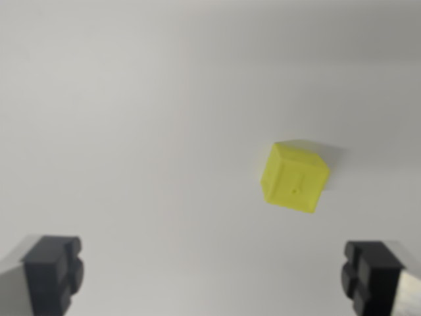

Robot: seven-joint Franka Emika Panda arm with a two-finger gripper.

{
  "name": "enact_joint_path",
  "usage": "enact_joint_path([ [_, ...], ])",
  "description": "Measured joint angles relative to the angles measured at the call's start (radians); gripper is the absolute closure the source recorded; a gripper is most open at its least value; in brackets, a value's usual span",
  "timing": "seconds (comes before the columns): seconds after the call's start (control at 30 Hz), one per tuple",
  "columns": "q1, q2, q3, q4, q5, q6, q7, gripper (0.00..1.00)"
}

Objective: Pick yellow cube

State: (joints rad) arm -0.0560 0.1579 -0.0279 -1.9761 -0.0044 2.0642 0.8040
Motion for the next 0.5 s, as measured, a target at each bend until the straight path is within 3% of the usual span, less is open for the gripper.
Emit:
enact_joint_path([
  [0.2,-0.001,-0.002,0.000,-0.005,0.000,0.004,0.002,0.00],
  [0.5,-0.016,-0.006,0.000,-0.065,0.000,0.067,0.005,0.00],
])
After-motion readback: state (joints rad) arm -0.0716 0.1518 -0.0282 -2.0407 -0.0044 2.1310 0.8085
